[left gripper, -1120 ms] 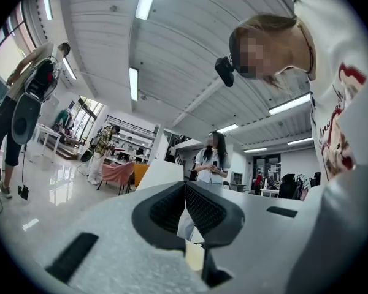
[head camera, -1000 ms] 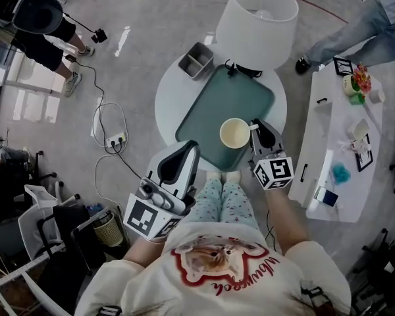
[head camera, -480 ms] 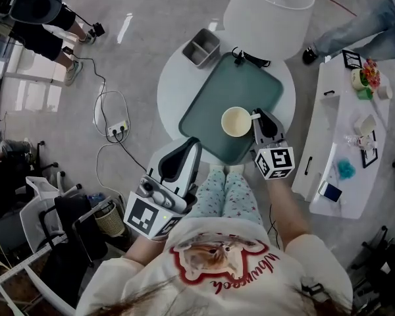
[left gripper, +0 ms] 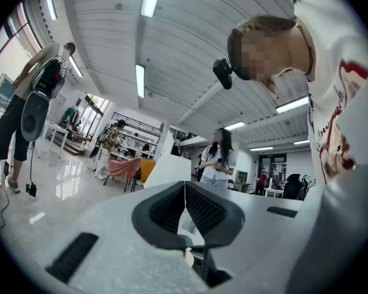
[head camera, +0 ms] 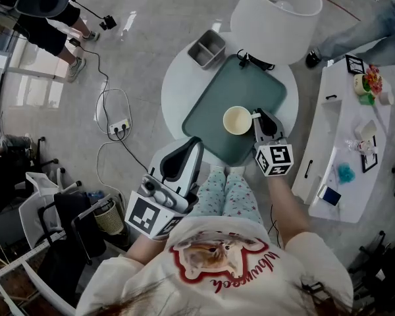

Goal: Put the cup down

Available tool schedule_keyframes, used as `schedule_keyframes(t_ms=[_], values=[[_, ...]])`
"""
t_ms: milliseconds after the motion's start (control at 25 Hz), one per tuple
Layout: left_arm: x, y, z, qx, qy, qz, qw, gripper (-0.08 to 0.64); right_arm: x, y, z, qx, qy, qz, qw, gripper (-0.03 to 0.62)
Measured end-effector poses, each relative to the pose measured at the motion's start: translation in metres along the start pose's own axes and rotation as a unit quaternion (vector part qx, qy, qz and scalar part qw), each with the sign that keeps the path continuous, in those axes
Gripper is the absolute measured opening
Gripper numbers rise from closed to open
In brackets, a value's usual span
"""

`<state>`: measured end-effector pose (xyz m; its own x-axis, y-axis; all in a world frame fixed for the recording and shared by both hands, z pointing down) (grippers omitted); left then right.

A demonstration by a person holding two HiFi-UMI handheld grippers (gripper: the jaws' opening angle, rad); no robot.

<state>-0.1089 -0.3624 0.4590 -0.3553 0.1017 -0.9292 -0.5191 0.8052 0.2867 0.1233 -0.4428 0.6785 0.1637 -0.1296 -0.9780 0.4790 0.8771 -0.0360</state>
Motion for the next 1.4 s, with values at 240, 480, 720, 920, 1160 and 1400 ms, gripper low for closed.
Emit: schedule_keyframes(t_ms=[240,480,720,920,1160,1400], values=[[0.005,-0.003,0.003,-0.003,0.007,0.001,1.0000,0.017,-0.004,0.000,0.001,-0.004,0.010,-0.018,1.000,0.051],[0.009,0.000,0.003,-0.002,-0.003,0.010,0.9999,0.017,-0.007,0.008,0.002,-0.014,0.011,-0.020,1.000,0.051],[0.012,0.004,0.006,-0.006,-0.002,0.015,0.9999,0.017,-0.010,0.015,0.000,-0.023,0.045,-0.035,0.998,0.051],[0.016,0.007,0.009,-0.008,-0.004,0.018,0.9998,0.017,-0.011,0.017,-0.004,-0.024,0.080,-0.046,0.995,0.052],[0.022,0.009,0.013,-0.013,-0.008,0.017,0.9997,0.016,-0.009,0.023,-0.004,-0.035,0.057,-0.047,0.997,0.052],[0.026,0.008,0.011,-0.018,-0.001,0.021,0.9996,0.017,-0.005,0.033,-0.007,-0.034,0.052,-0.046,0.997,0.054]])
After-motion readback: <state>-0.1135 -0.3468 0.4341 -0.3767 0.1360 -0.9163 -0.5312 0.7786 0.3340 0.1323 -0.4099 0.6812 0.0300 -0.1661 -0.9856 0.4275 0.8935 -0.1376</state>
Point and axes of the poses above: the fingertips, and each gripper's own axes: y backward along the fingers, z to its right, x out of its top, the point moved 8 cm from there along y, backward along the fingers, and after that the axes turned 14 degrees about z, right-handed, at the moved point
